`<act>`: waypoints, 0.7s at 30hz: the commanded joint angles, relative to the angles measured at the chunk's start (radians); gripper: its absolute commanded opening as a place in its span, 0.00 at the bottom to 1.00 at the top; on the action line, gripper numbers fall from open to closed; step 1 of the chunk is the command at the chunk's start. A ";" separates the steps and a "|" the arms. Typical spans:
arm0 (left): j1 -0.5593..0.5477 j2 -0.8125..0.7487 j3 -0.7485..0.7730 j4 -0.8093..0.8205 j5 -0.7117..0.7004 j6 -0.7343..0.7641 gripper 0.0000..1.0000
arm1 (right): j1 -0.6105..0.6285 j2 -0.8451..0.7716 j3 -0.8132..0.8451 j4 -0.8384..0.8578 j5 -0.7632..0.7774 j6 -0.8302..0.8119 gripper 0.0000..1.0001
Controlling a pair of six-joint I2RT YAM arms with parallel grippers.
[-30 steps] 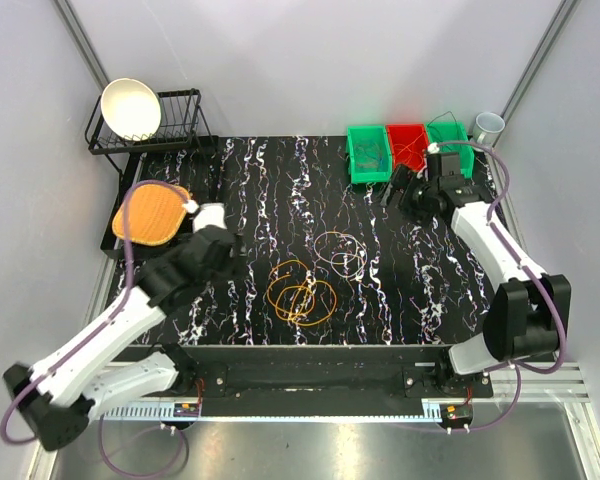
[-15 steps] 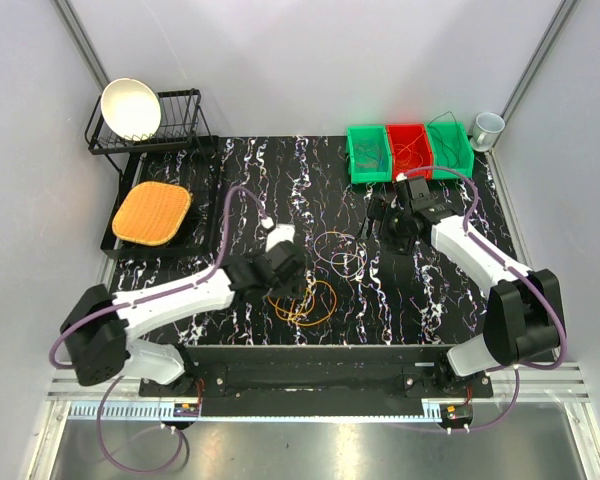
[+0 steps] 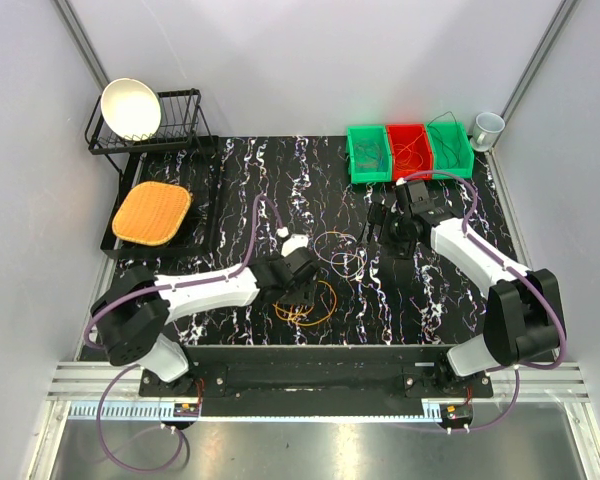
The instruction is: Untangle the cables
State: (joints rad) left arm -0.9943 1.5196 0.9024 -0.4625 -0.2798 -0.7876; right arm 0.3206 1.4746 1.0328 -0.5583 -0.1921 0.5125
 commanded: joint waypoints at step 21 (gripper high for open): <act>-0.030 -0.146 0.232 -0.145 -0.128 0.039 0.00 | 0.009 -0.111 0.026 -0.011 -0.009 -0.005 0.95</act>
State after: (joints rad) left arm -1.0218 1.5085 0.9585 -0.5327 -0.3115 -0.7998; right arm 0.3210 1.4433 1.0321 -0.5674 -0.1940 0.5125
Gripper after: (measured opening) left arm 0.012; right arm 0.946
